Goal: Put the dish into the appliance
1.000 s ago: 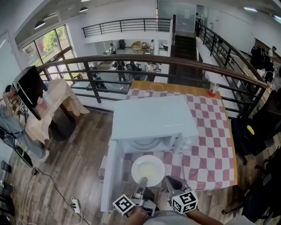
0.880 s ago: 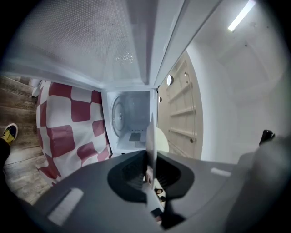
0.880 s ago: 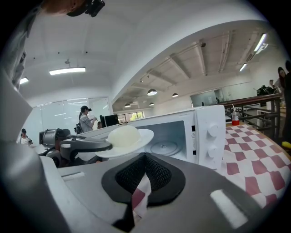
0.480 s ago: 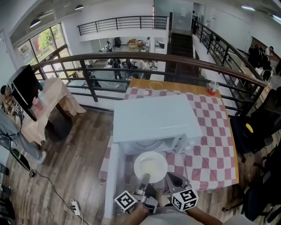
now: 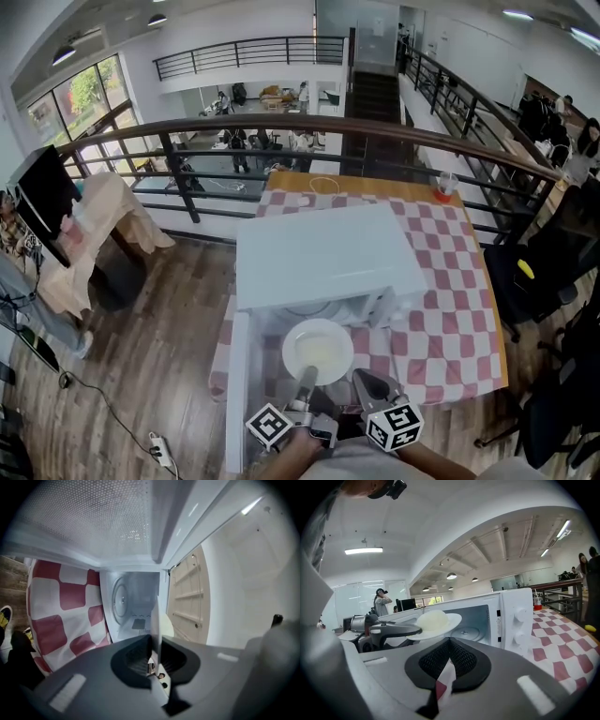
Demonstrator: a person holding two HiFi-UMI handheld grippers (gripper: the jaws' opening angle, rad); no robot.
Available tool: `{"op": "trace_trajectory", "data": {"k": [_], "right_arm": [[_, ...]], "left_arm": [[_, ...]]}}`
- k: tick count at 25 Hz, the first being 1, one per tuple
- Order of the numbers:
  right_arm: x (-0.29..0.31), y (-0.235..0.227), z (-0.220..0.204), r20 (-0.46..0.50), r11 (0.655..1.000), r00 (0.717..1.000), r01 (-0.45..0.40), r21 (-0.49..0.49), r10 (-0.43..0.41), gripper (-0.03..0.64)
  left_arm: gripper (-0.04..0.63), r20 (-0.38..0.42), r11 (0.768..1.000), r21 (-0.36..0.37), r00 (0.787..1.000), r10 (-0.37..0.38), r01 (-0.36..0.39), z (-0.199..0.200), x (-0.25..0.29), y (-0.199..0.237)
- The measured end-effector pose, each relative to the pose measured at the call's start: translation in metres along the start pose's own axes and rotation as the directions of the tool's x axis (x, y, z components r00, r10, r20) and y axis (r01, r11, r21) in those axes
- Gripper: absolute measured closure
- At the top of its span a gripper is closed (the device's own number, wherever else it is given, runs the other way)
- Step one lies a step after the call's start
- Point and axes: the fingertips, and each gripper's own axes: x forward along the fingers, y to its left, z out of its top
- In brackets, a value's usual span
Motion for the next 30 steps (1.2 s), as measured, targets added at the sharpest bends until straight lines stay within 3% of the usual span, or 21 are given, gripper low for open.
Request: {"op": "trace_trajectory", "data": {"k": [9,16,20,24,30], "right_arm": [[0.020,-0.009,0.003,0.003,1.000,1.000,-0.019,-0.009,0.019,0.618],[0.043,-0.030,0.012,0.010,1.000,1.000,-0.011,-0.013,0.011,0.618],[0.058,-0.043,0.012,-0.005,1.000,1.000,-0.010,-0.015,0.010,0.618],[0.078,-0.050,0.016,-0.012,0.999,1.000,-0.029,-0.022,0.029,0.618],[0.099,-0.057,0.015,-0.043,0.998,0.998,-0.055,-0.021,0.054,0.618]], "left_arm": [[0.566,0.068,1.000,-0.007,0.997,0.027,-0.026,0.015,0.019,0.020],[0.565,0.072,0.998,0.003,0.996,0.058,-0.058,0.024,0.044,0.032],[0.565,0.068,0.994,-0.037,0.992,0.103,-0.101,0.028,0.060,0.037],[0.565,0.093,0.995,0.049,0.992,0.085,-0.090,0.053,0.073,0.048],[0.565,0.117,0.993,0.019,0.987,0.112,-0.115,0.067,0.093,0.061]]}}
